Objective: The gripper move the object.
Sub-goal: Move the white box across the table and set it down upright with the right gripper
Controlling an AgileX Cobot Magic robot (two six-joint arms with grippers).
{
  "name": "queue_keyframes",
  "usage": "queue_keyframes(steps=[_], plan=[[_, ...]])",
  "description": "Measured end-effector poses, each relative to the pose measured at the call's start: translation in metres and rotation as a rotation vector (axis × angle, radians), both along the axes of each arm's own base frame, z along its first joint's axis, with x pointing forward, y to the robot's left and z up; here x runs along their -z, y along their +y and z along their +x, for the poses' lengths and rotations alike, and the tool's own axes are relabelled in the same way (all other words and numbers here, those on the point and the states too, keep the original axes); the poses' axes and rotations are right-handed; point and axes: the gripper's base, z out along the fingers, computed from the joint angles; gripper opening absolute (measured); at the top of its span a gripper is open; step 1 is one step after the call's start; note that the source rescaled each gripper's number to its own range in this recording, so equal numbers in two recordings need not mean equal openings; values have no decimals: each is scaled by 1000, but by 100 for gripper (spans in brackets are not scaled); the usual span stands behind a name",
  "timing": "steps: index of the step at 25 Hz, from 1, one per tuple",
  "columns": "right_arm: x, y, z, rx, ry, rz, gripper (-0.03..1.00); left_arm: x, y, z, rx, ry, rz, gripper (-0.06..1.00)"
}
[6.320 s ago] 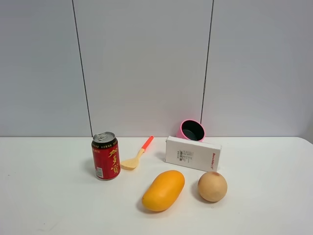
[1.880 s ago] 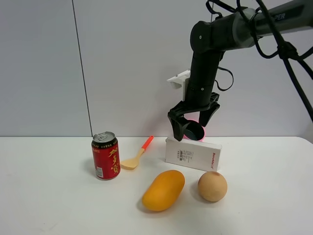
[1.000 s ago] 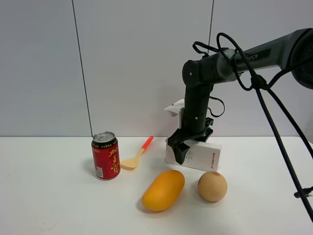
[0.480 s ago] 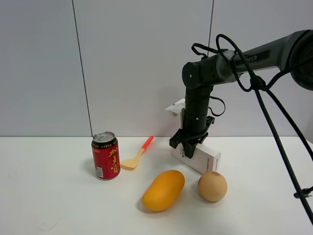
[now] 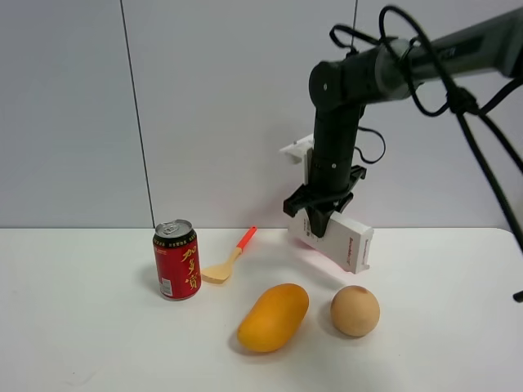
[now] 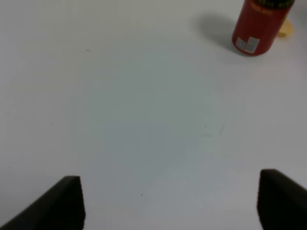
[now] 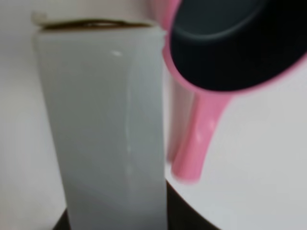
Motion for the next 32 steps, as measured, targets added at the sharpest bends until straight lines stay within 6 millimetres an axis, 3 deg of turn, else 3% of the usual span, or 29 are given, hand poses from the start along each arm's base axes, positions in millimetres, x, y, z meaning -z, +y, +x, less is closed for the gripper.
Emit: queue_keyframes(steps=[5, 9, 11, 16, 19, 24, 32], plan=[[-60, 12, -26, 81, 33, 259, 1, 0, 0, 0, 0, 0, 0, 100], [-107, 36, -56, 55, 83, 507, 1, 0, 0, 0, 0, 0, 0, 100], [-125, 56, -77, -7, 86, 557, 1, 0, 0, 0, 0, 0, 0, 100], [-159, 130, -147, -231, 28, 598, 1, 0, 0, 0, 0, 0, 0, 100], [-169, 164, -171, -255, -19, 686, 1, 0, 0, 0, 0, 0, 0, 100], [-159, 193, -160, -135, -32, 839, 1, 0, 0, 0, 0, 0, 0, 100], [-92, 224, -132, 74, 35, 891, 1, 0, 0, 0, 0, 0, 0, 100]])
